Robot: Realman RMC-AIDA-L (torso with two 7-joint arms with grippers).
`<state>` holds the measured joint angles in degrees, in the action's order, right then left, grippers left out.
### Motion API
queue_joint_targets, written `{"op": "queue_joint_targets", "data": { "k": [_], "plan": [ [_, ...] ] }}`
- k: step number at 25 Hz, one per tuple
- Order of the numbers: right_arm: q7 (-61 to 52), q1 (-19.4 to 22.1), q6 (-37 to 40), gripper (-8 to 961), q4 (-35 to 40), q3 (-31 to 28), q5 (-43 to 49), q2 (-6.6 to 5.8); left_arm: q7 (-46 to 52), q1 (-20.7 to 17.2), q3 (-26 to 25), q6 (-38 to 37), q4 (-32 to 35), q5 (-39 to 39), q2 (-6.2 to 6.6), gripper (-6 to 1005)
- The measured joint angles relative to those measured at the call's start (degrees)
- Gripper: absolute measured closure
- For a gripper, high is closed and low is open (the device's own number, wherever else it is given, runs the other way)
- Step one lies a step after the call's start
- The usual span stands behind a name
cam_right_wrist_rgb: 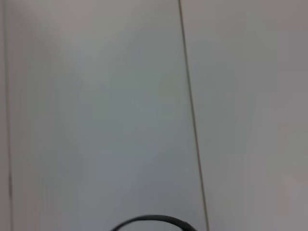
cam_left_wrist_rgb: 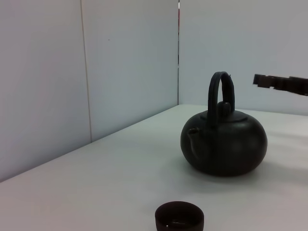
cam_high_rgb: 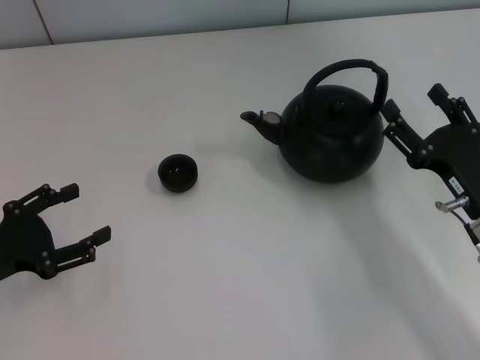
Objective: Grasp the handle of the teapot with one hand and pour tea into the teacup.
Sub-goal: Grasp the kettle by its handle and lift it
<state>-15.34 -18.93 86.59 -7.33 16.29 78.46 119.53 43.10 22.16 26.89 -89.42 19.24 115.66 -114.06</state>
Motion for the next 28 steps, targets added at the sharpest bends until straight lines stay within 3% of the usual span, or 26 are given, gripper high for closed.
{"op": "queue_joint_targets", "data": {
  "k": [18,28],
  "plan": [
    [-0.18,-5.08,-11.16,127,2.18,-2.05,-0.21,-0.27,0.37,-0.01,-0.19,0.0,0.0,-0.07,-0.54,140],
    [-0.31,-6.45,-12.87,126,2.69,-2.06,-0.24,-0.32,0.4,-0.01,-0.43,0.07,0.0,-0.31,-0.6,140]
  ]
}}
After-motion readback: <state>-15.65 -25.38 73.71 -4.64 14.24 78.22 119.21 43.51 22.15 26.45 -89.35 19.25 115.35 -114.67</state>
